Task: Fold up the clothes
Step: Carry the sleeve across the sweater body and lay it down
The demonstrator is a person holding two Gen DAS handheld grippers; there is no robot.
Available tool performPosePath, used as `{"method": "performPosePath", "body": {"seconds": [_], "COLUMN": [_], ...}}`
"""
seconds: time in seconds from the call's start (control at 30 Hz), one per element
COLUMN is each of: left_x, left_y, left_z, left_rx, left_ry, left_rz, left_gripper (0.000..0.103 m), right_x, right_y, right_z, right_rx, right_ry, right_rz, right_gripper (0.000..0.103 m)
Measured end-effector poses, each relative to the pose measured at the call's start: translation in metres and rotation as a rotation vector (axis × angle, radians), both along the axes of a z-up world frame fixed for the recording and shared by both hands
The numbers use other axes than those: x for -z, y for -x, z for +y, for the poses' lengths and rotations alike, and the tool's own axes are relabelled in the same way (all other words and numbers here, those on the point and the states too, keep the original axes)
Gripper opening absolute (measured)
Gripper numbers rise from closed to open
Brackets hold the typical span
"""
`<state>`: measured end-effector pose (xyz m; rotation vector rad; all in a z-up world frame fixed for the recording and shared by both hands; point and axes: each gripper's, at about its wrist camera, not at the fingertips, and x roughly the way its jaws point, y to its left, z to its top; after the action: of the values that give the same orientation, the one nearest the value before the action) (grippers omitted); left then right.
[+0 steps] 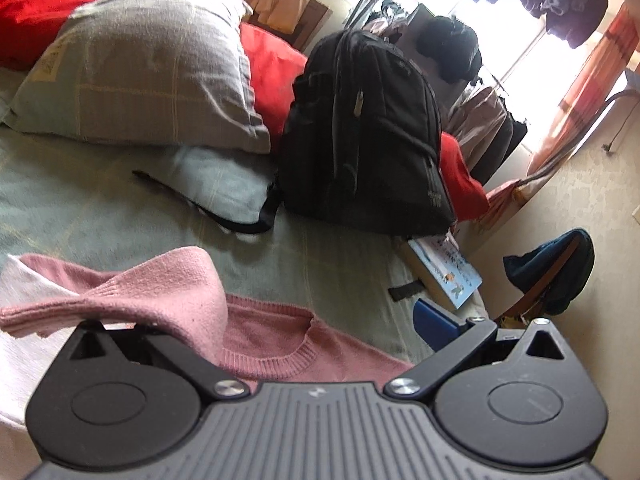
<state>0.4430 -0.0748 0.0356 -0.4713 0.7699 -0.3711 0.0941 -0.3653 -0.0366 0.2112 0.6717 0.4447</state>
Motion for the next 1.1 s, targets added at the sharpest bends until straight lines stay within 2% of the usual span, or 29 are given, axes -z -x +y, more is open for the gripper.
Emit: {"method": "performPosePath", "body": {"seconds": [0.27, 0.53, 0.67, 0.87, 1.03, 1.1], "left_x": [0.031, 0.067, 0.081, 0.092, 0.094, 0.094], "left_y": [-0.003, 0.006, 0.018, 0.034, 0.045, 0.046], "left_z": [-0.017, -0.037, -0.04, -0.031, -0.011, -0.005], "left_rx": [0.024, 0.129, 0.176, 0.224, 0.203, 0.188], "left_ry": [-0.019, -0.04, -0.053, -0.017, 0.066, 0.075], "left_rz": [0.06, 0.153, 0.173, 0.193, 0.199, 0.197], "left_gripper": [0.102, 0.102, 0.102, 0.102, 0.102, 0.102], "right_x": [0.003, 0.003, 0.002, 0.0, -0.001, -0.001], "right_y": [-0.001, -0.001, -0.001, -0.003, -0.002, -0.002], "right_z": [0.001, 0.004, 0.006, 0.013, 0.018, 0.02], "right_rx": [0.017, 0.028, 0.028, 0.021, 0.01, 0.009], "right_ry": [0.008, 0.039, 0.046, 0.059, 0.067, 0.067], "right_rz": [0.014, 0.024, 0.026, 0.025, 0.026, 0.026], "right_gripper": [0.103, 0.103, 0.103, 0.103, 0.103, 0.103]}}
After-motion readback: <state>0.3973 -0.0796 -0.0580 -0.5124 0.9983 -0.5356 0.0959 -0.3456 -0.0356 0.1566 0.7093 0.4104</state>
